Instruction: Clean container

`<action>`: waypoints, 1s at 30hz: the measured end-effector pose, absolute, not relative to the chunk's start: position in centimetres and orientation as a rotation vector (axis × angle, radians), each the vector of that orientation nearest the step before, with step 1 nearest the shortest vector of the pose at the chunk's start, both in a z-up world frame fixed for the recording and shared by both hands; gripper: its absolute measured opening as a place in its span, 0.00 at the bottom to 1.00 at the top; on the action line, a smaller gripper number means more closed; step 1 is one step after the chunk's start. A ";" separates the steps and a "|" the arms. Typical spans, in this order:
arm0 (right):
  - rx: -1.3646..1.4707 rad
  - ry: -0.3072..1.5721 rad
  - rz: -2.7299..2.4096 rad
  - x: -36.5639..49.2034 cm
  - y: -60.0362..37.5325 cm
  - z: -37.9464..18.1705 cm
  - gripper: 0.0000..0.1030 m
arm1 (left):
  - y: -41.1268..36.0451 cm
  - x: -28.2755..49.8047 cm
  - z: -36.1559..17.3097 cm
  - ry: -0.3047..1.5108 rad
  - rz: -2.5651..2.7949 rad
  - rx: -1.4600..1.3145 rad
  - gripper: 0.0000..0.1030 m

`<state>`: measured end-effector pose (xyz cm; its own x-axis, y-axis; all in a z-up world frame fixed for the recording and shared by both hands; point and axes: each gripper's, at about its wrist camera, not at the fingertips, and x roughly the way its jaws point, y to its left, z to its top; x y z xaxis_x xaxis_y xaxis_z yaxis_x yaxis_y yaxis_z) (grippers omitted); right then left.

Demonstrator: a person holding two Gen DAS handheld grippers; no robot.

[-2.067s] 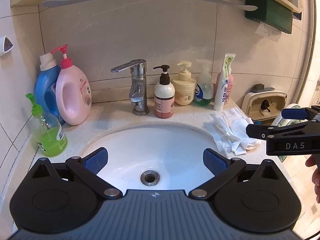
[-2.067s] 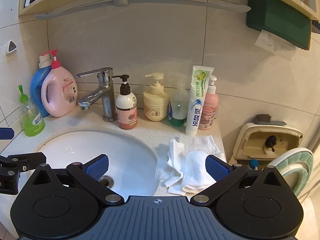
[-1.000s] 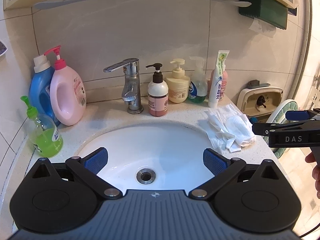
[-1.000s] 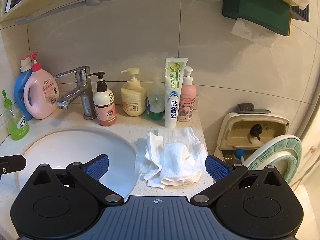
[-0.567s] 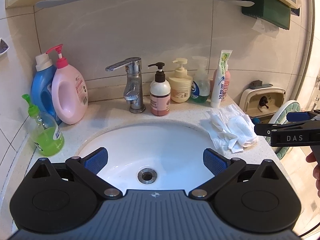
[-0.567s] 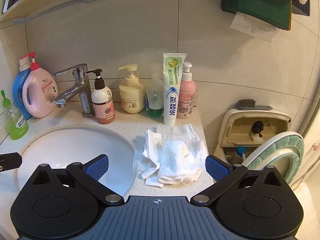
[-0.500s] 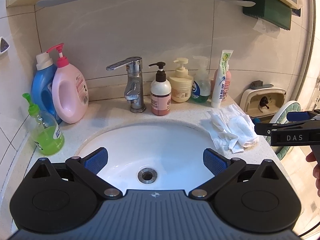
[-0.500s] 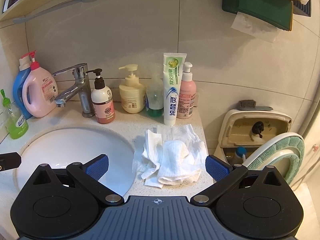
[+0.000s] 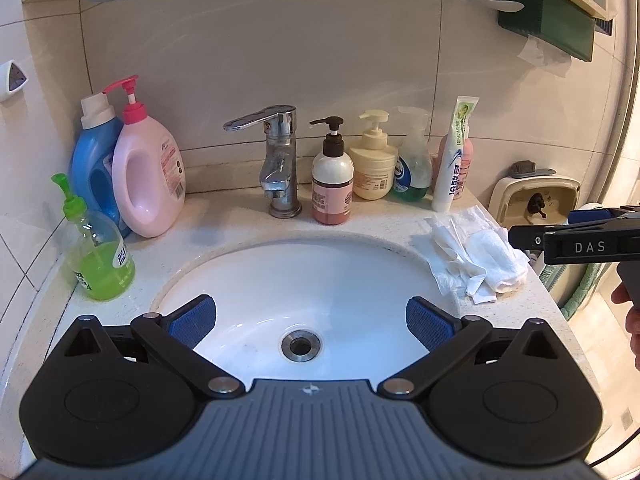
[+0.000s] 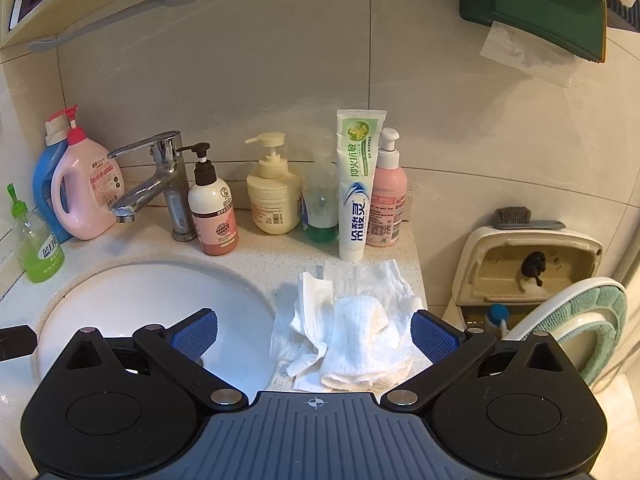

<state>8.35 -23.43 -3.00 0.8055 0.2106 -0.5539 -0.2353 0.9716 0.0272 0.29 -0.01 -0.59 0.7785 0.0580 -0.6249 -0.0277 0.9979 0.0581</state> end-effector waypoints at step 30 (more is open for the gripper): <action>-0.116 0.535 0.450 17.5 -18.0 -3.6 1.00 | 2.2 -2.6 -0.6 0.701 0.226 0.012 1.00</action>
<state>17.46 -18.04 -3.60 0.7655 0.3837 -0.5164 -0.4431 0.8964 0.0092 -2.58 2.16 -0.59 0.7408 0.2099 -0.6381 -0.2021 0.9756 0.0863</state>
